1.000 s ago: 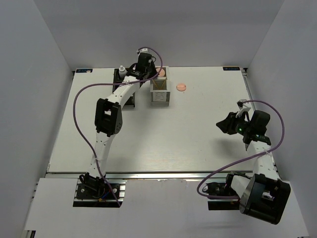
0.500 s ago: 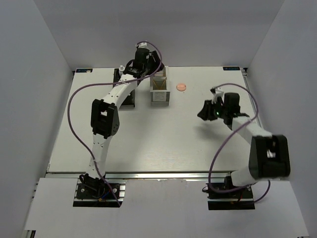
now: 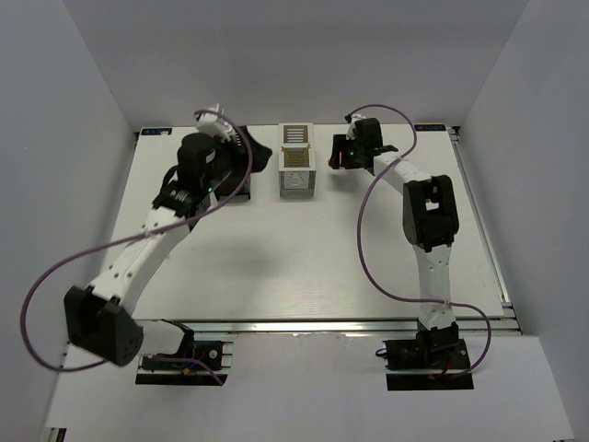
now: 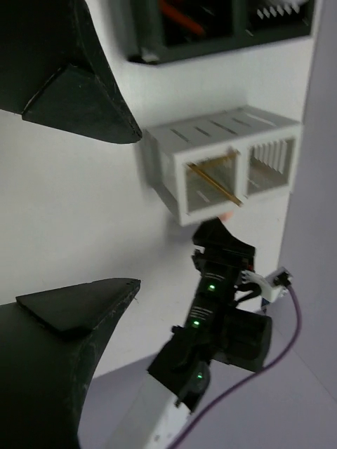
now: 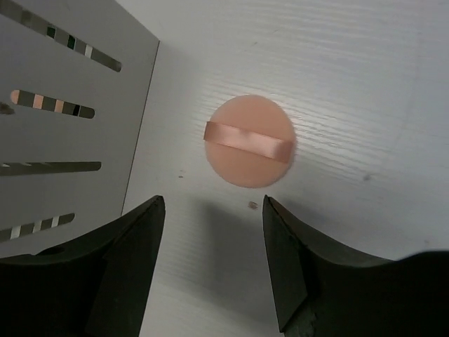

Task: Organize the makeup

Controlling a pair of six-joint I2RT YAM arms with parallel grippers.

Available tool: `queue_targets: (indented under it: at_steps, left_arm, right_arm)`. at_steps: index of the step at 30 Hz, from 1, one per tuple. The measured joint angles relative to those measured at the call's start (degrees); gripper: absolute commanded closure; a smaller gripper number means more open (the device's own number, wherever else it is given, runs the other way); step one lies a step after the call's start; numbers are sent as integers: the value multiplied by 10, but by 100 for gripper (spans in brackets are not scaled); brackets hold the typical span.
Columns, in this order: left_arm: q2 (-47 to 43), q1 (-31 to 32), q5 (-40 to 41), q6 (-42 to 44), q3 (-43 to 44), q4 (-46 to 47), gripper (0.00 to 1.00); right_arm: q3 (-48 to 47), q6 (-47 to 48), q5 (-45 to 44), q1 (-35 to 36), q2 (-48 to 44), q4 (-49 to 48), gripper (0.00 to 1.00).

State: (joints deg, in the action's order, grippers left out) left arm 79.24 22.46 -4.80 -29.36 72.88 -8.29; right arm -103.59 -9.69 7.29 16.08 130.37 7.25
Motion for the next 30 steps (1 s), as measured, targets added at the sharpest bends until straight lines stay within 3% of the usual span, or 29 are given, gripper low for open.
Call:
queue_targets:
  at_steps: [5,11,25,28,29,30]
  left_arm:
    - [-157,-9,43,-5,-159,-23,10]
    - [-258,-10,82,-40,-273,-77,10]
    - [-291,-10,104,-76,-312,-118,10]
    - [-292,-10,106,-78,-312,-119,9]
    - [-293,-10,108,-78,-313,-120,9]
    - [-294,-10,110,-78,-313,-121,9]
  right_arm:
    - [-17,0,-41,26,33,-3,37]
    - [-42,13,-93,19,40,-30,38]
    - [-59,41,-140,28,96,-58,44]
    - [-59,49,-147,31,97,-63,56]
    - [-59,53,-147,32,97,-65,74]
    - [-59,58,-147,32,97,-66,78]
